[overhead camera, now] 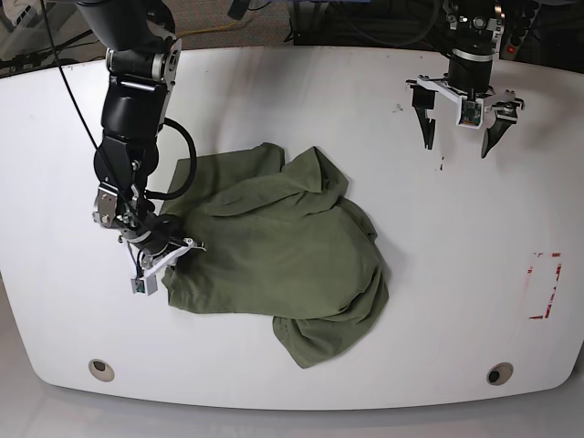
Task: Fold the T-shirt properly
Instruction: 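Grasp the shirt edge with the right gripper and lift it, then move the left gripper down to the hanging shirt beside the right gripper, then close the left gripper on the shirt fabric and lift, then lift the shirt with the left gripper and carry it away from the right gripper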
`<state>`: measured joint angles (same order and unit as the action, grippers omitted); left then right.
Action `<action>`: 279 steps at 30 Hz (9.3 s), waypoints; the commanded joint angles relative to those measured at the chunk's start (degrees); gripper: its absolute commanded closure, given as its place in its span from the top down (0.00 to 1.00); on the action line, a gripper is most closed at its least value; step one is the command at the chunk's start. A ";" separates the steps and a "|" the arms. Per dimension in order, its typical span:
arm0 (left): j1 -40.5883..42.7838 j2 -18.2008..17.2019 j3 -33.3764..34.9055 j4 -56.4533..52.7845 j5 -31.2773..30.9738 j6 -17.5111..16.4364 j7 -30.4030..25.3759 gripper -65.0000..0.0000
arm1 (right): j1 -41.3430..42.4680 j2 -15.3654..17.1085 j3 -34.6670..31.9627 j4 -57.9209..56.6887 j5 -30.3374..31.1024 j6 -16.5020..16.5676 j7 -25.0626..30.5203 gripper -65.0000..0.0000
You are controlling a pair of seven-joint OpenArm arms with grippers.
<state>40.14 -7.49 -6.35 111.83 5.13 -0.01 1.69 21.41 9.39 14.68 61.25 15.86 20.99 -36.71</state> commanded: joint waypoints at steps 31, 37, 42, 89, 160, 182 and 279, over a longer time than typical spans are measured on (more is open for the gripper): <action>-22.34 -0.29 3.67 2.23 -0.33 0.32 22.26 0.78 | 19.16 3.76 -0.04 39.89 0.89 8.59 -13.97 0.00; -26.73 -0.29 6.31 2.23 -0.33 0.32 24.46 0.78 | 27.16 4.19 -0.13 39.89 0.80 9.29 -15.56 0.00; -29.02 -0.03 7.71 2.23 -0.16 0.32 24.46 0.78 | 34.28 6.13 -4.96 40.06 0.71 9.29 -16.43 0.00; -52.49 6.91 34.26 -37.77 -0.33 0.32 10.13 0.78 | 53.39 4.28 -20.26 34.70 0.63 9.29 -16.17 0.00; -71.57 16.49 44.64 -76.09 -0.51 9.46 -11.06 0.01 | 52.04 4.46 -20.52 34.70 0.63 9.38 -16.08 0.00; -51.79 2.87 41.82 -26.42 -0.25 9.37 9.08 0.00 | 50.64 5.34 -20.44 34.70 0.63 9.38 -16.08 0.00; -47.04 10.61 30.22 -42.69 -0.42 9.37 8.72 0.81 | 53.39 -2.84 -27.82 34.88 0.54 11.05 -16.17 0.00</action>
<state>-5.85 2.48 23.90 68.82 4.34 9.04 11.25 72.47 6.37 -13.56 95.61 16.75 32.86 -54.48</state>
